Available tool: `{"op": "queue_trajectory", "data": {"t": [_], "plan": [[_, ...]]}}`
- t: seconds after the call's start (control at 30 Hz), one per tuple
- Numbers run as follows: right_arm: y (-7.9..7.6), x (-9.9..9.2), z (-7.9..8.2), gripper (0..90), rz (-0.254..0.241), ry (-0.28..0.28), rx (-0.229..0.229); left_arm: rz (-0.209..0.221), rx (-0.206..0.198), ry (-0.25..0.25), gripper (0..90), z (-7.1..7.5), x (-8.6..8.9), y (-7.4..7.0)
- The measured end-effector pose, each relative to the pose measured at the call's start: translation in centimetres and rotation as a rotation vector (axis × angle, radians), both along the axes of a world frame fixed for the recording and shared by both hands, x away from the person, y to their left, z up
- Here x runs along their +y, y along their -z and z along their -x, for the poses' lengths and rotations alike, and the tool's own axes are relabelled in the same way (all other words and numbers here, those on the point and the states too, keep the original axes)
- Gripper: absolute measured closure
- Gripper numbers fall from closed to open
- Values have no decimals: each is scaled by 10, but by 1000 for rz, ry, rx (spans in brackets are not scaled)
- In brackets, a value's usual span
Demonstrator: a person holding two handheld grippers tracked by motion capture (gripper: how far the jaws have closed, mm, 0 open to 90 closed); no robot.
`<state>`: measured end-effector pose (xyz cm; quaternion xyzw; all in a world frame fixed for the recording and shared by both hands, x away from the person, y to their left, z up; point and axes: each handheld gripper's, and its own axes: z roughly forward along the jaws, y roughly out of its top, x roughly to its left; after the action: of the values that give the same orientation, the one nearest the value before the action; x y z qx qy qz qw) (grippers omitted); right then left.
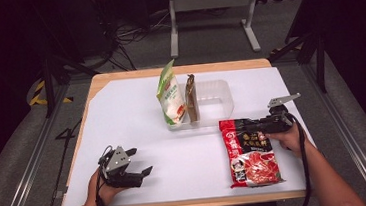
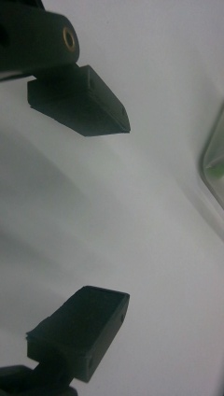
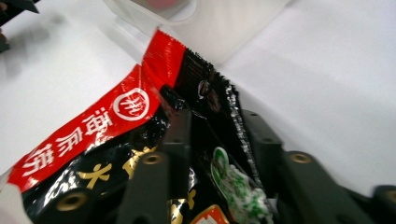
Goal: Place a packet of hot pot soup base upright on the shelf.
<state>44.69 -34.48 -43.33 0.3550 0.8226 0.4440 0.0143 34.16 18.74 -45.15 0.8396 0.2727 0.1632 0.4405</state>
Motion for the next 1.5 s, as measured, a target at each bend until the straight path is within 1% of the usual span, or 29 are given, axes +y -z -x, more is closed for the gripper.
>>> {"op": "queue_trajectory", "data": {"t": [0.03,0.07,0.1,0.13,0.17,0.2,0.27,0.33,0.47,0.5,0.63,0.67,0.73,0.87,0.9,0.93,0.97,1.07,1.23,1.27,1.3,1.37,1.4,1.47,1.5], "plan": [[-1,-2,1,772,-19,-1,0,-3,-3,-3,170,0,0,0],[-3,-4,2,817,-46,-4,-5,-1,-3,-5,170,0,0,0],[-3,-4,2,817,-46,-4,-5,-1,-3,-5,171,0,0,0],[-5,-6,4,849,-56,-4,-8,3,1,-9,171,0,1,0],[-9,-6,8,864,-65,-10,-25,6,-1,-12,172,0,1,0],[-13,-7,10,868,-69,-15,-38,6,1,-13,172,0,1,0],[-19,-7,14,871,-74,-18,-51,10,2,-16,171,0,2,0],[-25,-8,18,876,-81,-19,-69,6,-8,-17,171,0,3,-1],[-39,-8,29,880,-97,-20,-111,7,-13,-22,170,0,5,-2],[-43,-7,32,880,-105,-23,-124,13,-11,-27,170,0,6,-2],[-55,-5,38,882,-129,-16,-154,17,-3,-26,194,1,8,-3],[-57,-4,39,883,-134,-15,-162,16,-10,-25,194,1,8,-3],[-63,-4,43,883,-154,3,-185,22,-13,-33,192,1,9,-4],[-76,-1,50,884,-194,9,-228,41,-30,-41,184,3,11,-7],[-79,0,52,884,-198,11,-238,48,-33,-42,182,3,12,-7],[-79,0,52,884,-198,11,-238,48,-33,-42,182,3,12,-7],[-86,3,56,886,-208,7,-261,45,-38,-48,181,3,13,-8],[-91,5,59,887,-208,19,-281,49,-41,-48,178,3,14,-8],[-101,9,65,888,-209,14,-317,58,-49,-60,175,4,16,-10],[-104,10,67,889,-201,27,-332,55,-51,-59,175,4,16,-11],[-107,11,69,890,-208,24,-337,55,-51,-61,175,5,16,-11],[-112,12,71,891,-204,33,-359,57,-48,-59,175,5,16,-11],[-115,12,71,891,-211,24,-360,57,-49,-59,175,5,16,-10],[-119,13,73,891,-207,37,-375,61,-42,-59,175,4,17,-10],[-121,13,73,891,-211,35,-374,62,-44,-60,175,4,17,-10]]}}
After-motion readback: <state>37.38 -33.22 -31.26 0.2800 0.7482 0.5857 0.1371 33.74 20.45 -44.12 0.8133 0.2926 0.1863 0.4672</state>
